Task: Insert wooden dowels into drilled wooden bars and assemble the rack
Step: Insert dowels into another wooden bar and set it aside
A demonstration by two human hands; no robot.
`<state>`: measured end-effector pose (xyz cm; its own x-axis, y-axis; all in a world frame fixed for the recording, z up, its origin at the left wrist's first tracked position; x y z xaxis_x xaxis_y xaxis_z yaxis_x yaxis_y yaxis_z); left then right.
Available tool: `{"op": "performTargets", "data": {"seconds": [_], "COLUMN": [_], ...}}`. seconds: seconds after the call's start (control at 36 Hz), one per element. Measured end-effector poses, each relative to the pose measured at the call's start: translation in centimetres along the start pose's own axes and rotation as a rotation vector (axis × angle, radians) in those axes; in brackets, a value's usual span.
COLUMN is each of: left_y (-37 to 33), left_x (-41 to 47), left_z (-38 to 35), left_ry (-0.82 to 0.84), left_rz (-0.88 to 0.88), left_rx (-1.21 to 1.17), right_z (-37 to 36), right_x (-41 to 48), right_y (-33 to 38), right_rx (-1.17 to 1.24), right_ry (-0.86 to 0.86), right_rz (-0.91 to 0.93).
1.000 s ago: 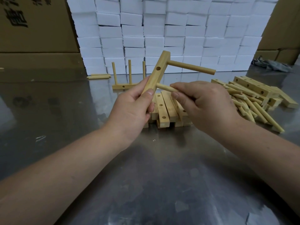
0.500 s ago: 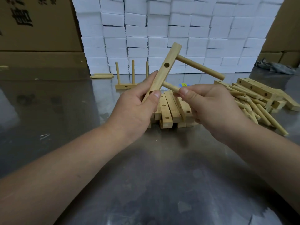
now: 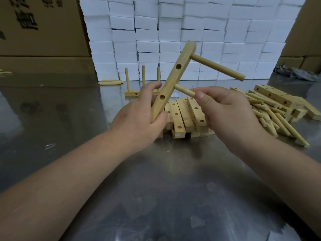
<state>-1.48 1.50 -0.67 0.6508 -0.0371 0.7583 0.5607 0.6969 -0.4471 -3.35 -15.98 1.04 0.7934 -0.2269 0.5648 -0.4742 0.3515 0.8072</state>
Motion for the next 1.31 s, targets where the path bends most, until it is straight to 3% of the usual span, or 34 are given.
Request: {"op": "performTargets", "data": {"seconds": [0.08,0.17,0.36,0.42,0.5,0.61,0.67,0.81,1.08,1.31], "left_y": [0.3,0.5,1.1,1.5,2.0,2.4,2.5,2.6,2.6,2.3], "left_x": [0.0,-0.1,0.9,1.0,0.9,0.7,0.6,0.6,0.7,0.7], "left_z": [-0.3,-0.5,-0.6,-0.7,-1.0,-1.3,-1.4,-1.5,-1.6,-1.5], "left_ry": [-0.1,-0.098,-0.243,-0.245,-0.245,-0.242,-0.242,-0.235,-0.226,-0.215], "left_rz": [-0.006,0.065,0.472,0.566,0.62,0.644,0.641,0.637,0.666,0.668], "left_rx": [-0.01,-0.073,-0.438,-0.529,-0.549,-0.548,-0.532,-0.507,-0.502,-0.526], "right_z": [0.0,0.0,0.2,0.5,1.5,3.9,5.1,6.0,5.0,4.5], "right_x": [-0.2,-0.5,-0.4,-0.1,1.4,4.9,6.3,7.1,6.4,6.1], "right_y": [0.3,0.6,0.4,0.2,-0.4,-2.2,-3.6,-6.0,-6.6,-6.2], "right_rx": [0.056,0.197,0.205,0.064,-0.358,-1.003,-1.18,-1.279,-1.407,-1.441], "right_ry": [0.026,0.04,-0.008,-0.079,-0.157,-0.078,0.001,0.129,0.217,0.089], "right_rz": [0.008,-0.048,-0.037,-0.016,0.075,-0.009,-0.108,-0.217,-0.151,-0.157]}}
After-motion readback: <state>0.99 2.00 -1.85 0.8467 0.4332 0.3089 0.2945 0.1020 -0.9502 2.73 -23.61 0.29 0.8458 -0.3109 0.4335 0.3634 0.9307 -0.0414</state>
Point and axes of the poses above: each hand's wrist, its own x-axis towards the middle knuckle, its own z-axis out of the back of the hand, y = z × x, the point moved 1 cm from there along x, towards the middle knuckle, and after that the axes turned 15 degrees about -y, right-handed, at the moved point
